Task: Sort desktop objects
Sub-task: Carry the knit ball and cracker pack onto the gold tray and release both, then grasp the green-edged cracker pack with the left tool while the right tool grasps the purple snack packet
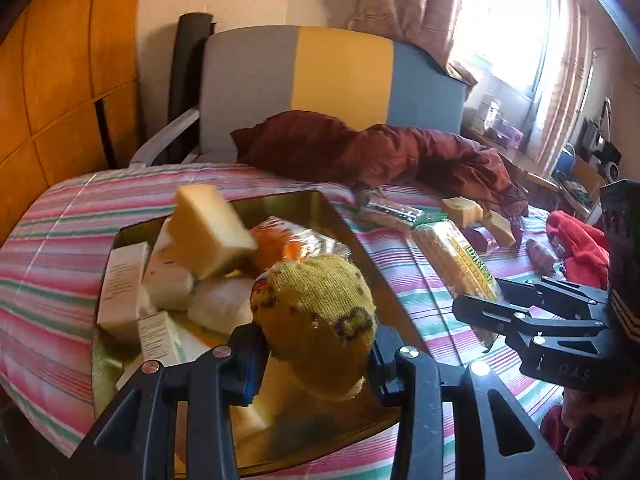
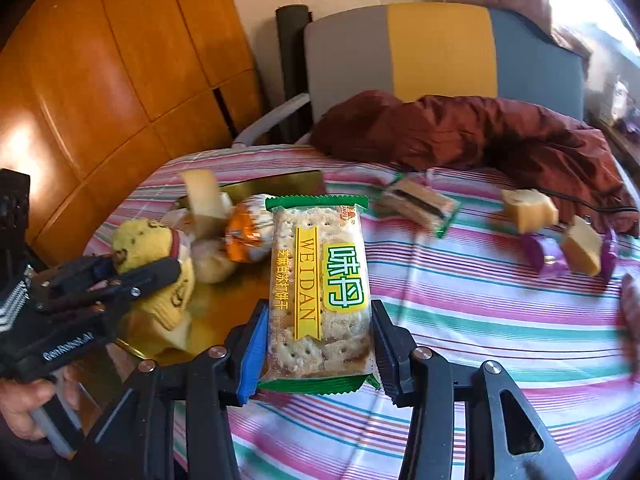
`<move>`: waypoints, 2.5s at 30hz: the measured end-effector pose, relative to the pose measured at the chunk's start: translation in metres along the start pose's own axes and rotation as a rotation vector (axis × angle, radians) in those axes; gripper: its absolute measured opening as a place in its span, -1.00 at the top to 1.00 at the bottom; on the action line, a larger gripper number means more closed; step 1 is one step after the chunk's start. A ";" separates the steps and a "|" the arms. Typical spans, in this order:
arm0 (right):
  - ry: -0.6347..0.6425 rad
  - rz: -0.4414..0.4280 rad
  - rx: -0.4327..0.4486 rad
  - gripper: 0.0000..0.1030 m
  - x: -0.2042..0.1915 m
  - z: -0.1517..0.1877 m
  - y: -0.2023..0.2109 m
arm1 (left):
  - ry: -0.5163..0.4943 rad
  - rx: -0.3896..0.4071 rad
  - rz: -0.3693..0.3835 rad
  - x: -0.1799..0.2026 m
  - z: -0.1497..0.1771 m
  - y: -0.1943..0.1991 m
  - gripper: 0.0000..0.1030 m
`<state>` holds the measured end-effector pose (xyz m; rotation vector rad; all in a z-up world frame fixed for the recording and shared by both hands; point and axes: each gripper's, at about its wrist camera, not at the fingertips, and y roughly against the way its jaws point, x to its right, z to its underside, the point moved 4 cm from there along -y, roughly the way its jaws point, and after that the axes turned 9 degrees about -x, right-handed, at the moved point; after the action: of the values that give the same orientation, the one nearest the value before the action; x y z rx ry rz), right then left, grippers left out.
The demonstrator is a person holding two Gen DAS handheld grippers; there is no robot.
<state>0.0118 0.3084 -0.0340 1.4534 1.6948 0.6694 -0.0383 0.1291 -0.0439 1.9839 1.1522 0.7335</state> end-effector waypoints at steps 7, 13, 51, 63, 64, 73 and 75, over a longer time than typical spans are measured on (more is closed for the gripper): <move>0.019 -0.038 -0.013 0.06 -0.038 -0.004 -0.012 | 0.097 0.020 0.012 -0.042 0.015 0.015 0.21; 0.033 -0.063 -0.023 0.06 -0.063 -0.004 -0.021 | 0.225 0.051 -0.020 -0.100 0.034 0.037 0.21; 0.011 -0.113 -0.084 -0.13 -0.090 0.010 -0.052 | 0.172 0.076 -0.027 -0.083 0.019 0.039 -0.08; 0.002 -0.069 -0.052 -0.16 -0.077 0.016 -0.035 | 0.078 0.074 -0.079 -0.057 0.021 0.046 -0.08; -0.002 -0.067 -0.049 -0.17 -0.076 0.016 -0.033 | 0.070 0.074 -0.081 -0.054 0.021 0.045 -0.08; -0.029 -0.028 -0.031 -0.22 -0.057 0.017 -0.021 | 0.029 0.039 -0.075 -0.039 0.023 0.037 -0.08; -0.040 -0.019 -0.027 -0.27 -0.051 0.017 -0.019 | 0.017 0.034 -0.074 -0.035 0.023 0.035 -0.08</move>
<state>0.0164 0.2535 -0.0471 1.4211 1.6612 0.6460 -0.0195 0.0787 -0.0333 1.9547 1.2490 0.6982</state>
